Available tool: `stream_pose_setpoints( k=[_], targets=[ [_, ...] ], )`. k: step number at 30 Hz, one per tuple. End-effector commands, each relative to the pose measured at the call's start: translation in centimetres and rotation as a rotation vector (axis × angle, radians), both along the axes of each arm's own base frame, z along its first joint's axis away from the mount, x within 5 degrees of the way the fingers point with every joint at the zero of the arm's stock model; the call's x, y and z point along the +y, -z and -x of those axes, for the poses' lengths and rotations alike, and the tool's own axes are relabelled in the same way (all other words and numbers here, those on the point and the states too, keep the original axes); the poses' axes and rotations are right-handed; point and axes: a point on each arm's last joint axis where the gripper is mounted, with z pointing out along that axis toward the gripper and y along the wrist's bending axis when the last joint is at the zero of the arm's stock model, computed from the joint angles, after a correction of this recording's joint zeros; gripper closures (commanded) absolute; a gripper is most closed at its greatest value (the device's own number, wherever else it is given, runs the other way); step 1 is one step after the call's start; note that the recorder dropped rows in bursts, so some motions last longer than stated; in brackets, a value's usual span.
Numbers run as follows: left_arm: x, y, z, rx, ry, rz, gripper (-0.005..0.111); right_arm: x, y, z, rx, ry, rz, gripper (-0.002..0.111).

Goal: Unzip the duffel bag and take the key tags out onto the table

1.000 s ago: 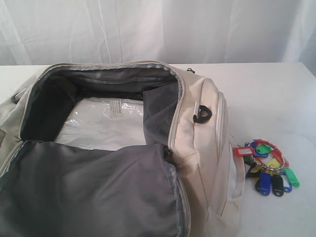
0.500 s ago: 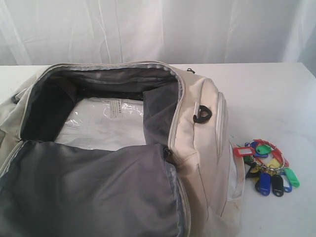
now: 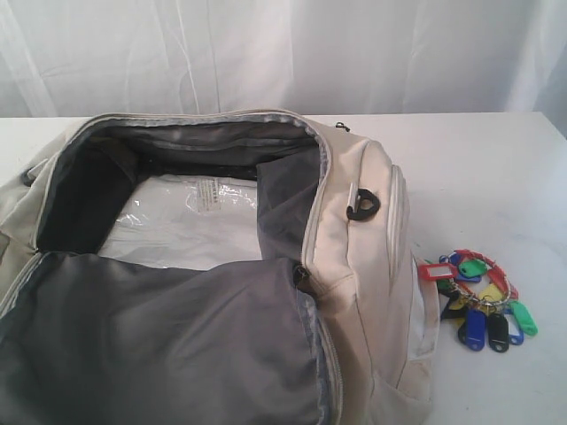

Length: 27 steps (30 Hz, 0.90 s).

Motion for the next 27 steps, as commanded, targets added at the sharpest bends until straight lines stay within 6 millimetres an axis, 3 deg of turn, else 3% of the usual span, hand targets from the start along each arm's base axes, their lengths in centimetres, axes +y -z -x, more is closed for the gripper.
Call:
stream_pose_setpoints(
  k=[1, 9, 15, 27],
  targets=[
    [-0.02, 0.13, 0.04, 0.003, -0.001, 0.007, 0.107, 0.14, 0.03, -0.03, -0.01, -0.049, 0.168, 0.108],
    [-0.02, 0.13, 0.04, 0.003, -0.001, 0.007, 0.107, 0.1, 0.31, 0.03, 0.022, -0.045, 0.158, 0.108],
    [-0.02, 0.13, 0.04, 0.003, -0.001, 0.007, 0.107, 0.09, 0.34, 0.04, 0.023, -0.018, 0.042, 0.108],
    [-0.02, 0.13, 0.04, 0.003, -0.001, 0.007, 0.107, 0.06, 0.55, 0.09, 0.047, -0.013, 0.031, 0.108]
  ],
)
